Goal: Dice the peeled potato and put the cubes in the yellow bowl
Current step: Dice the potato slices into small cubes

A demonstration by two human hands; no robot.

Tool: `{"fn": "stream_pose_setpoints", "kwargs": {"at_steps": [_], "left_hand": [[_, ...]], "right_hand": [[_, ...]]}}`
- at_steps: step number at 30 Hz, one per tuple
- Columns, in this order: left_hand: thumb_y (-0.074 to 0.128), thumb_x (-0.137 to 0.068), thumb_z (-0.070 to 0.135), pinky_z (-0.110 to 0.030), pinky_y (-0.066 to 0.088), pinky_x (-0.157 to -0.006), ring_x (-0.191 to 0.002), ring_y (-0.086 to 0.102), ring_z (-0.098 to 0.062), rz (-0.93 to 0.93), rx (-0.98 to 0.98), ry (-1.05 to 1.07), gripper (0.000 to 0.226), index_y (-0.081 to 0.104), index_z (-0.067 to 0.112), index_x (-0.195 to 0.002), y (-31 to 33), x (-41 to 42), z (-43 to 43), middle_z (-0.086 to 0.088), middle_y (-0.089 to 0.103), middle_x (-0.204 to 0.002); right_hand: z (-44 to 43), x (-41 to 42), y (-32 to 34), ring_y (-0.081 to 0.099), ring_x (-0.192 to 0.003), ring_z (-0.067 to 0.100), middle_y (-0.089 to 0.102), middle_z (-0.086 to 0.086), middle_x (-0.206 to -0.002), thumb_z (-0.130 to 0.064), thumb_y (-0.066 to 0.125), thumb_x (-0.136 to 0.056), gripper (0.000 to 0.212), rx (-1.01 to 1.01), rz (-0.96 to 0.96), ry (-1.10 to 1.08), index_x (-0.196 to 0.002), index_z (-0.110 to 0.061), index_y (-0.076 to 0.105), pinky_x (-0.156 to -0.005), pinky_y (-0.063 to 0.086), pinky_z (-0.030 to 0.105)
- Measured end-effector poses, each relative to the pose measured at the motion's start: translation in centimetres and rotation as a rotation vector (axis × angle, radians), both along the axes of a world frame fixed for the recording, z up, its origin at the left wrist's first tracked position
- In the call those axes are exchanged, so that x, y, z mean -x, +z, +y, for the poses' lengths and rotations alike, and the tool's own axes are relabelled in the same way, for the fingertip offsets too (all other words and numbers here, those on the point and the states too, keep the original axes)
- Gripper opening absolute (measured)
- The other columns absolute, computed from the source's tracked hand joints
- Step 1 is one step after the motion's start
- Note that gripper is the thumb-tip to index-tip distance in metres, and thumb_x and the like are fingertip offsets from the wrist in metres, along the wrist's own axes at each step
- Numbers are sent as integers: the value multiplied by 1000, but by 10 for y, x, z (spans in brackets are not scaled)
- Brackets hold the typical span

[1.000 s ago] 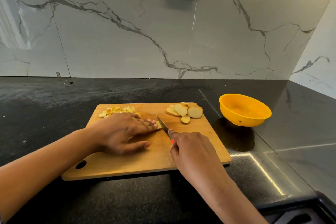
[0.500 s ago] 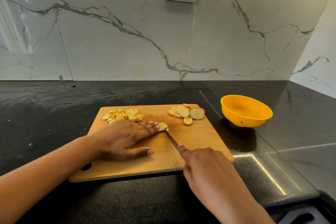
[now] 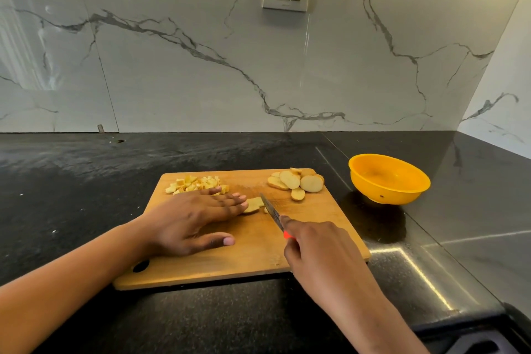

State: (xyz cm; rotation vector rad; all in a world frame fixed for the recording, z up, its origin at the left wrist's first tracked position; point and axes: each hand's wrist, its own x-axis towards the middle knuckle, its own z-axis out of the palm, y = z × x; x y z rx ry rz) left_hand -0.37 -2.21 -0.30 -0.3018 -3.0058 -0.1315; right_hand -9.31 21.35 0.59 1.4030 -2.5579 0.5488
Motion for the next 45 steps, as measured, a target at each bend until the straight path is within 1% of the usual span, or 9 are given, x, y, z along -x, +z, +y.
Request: {"fn": "stream_pose_setpoints", "kwargs": {"at_steps": [3,8,13,15,19,25,30,37,45], "left_hand": [[14,-90,72,-28,8,-117,-140,14,7,1,51,-21,65,29,34,-141,-1,0,-3,15,27,-149],[-1,-78,82,-20,-2,-116,-138,0,13,-134,105,31,77,9,41,-142,1,7,-3,23,12,-150],[3,-78,83,-26,10,-118,-140,7,9,-164,75,50,76,9,44,-142,0,8,-4,23,17,-151],[5,-79,83,-25,9,-118,-140,9,9,-166,60,47,77,11,42,-143,0,7,-4,22,19,-152],[9,-78,84,-21,6,-117,-139,9,11,-172,32,36,78,12,40,-144,1,6,-3,22,19,-151],[10,-78,84,-15,4,-114,-138,9,13,-174,-22,41,77,12,43,-143,1,5,-3,26,17,-150],[7,-78,84,-8,-3,-110,-136,3,17,-178,-30,35,77,10,43,-143,1,4,-2,29,10,-149],[22,-85,75,-6,13,-110,-131,26,16,39,-254,92,61,37,42,-134,-2,-4,-3,27,34,-142],[15,-82,80,-7,3,-110,-132,21,17,-24,-87,63,69,34,41,-136,-2,0,-5,26,34,-142]], "right_hand": [[1,1,-1,47,-87,9,62,-9,-110,-33,35,-102,49,15,-5,0,-150,-32,26,-68,33,21],[-1,2,-1,51,-89,9,62,-10,-109,-33,35,-102,49,32,-9,4,-150,-32,24,-69,37,21],[-13,-1,-3,55,-94,11,62,-7,-109,-32,38,-101,49,-1,0,18,-149,-32,27,-73,44,25],[-16,-3,-5,55,-97,13,62,-6,-111,-32,38,-101,48,-23,9,28,-149,-31,28,-76,45,27],[-24,-1,-8,55,-101,18,61,-1,-114,-29,37,-102,48,-94,52,11,-149,-27,28,-71,40,27],[-39,-1,-2,54,-105,23,58,5,-118,-21,40,-102,40,-235,71,13,-141,-19,39,-68,33,29],[-8,-9,-6,52,-90,17,60,1,-110,-24,38,-102,53,-191,50,57,-152,-23,19,-68,37,27],[2,-11,0,50,-90,12,62,-8,-110,-34,36,-101,49,-1,1,40,-149,-32,26,-69,34,23],[-19,-8,1,55,-99,13,63,-6,-114,-33,39,-100,47,11,-17,49,-147,-30,32,-75,44,26]]}}
